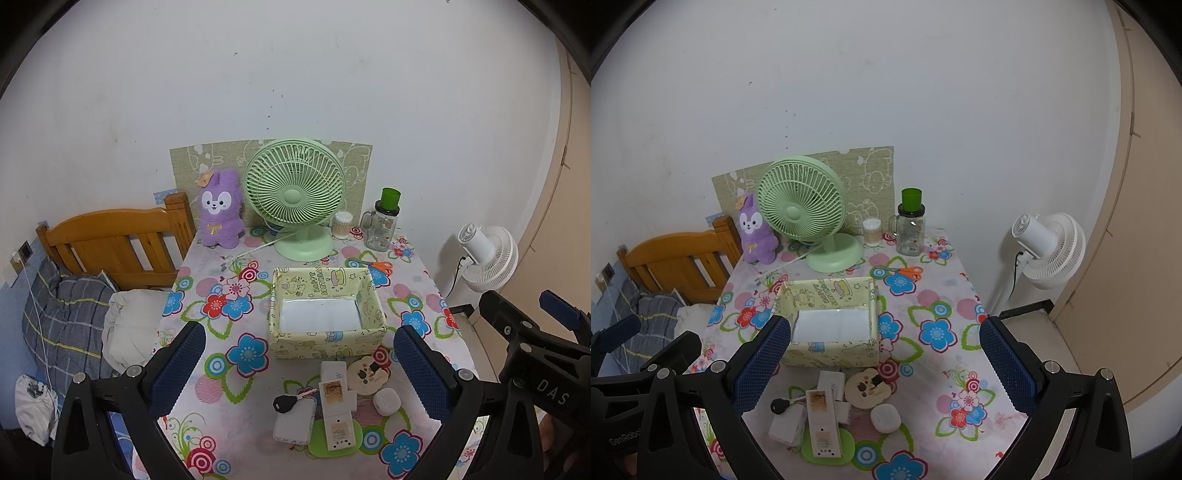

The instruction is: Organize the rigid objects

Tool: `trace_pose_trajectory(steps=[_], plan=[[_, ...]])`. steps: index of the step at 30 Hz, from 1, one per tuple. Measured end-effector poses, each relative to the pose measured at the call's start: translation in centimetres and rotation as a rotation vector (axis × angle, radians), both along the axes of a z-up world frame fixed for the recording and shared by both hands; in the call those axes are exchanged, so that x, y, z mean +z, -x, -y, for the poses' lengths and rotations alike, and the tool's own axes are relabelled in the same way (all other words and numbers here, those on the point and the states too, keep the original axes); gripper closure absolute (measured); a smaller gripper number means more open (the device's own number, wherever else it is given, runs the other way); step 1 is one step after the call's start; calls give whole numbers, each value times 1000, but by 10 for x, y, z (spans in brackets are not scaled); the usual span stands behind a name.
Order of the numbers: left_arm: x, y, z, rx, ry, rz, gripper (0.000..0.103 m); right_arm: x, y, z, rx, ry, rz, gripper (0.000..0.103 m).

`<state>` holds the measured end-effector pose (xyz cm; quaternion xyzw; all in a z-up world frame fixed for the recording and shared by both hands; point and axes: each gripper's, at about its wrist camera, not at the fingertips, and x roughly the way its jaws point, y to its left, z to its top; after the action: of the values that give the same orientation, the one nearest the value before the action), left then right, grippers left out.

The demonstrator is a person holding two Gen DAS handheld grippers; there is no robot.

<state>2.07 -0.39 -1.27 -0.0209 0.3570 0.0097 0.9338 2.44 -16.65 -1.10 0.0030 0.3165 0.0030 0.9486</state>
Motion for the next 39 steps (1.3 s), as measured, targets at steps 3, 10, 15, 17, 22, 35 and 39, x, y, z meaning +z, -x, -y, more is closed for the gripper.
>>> trace_pose_trajectory(steps=[3, 10, 15, 17, 22, 35, 39], plan=[[0, -1, 0, 1, 0, 1, 0, 0, 0, 0, 0, 1, 1, 0], [-2, -2, -3, 10, 3, 9, 0, -1, -1, -2, 4, 2, -3, 0], [-10, -3, -5, 16, 2, -6, 0, -10, -7, -6, 15, 3, -18, 0], [-16, -4, -5, 15, -5, -18, 0, -15, -8, -6, 19, 3, -28, 0], [-29, -7, -3, -3, -31, -38, 0, -33, -15, -5, 30, -16, -67, 0], [-106, -20, -15, -9, -8, -181, 0, -100, -36, -6, 74, -97, -158, 0], [-126, -24, -19, -11, 22, -191, 0, -119, -40, -15, 92, -78, -177, 0]])
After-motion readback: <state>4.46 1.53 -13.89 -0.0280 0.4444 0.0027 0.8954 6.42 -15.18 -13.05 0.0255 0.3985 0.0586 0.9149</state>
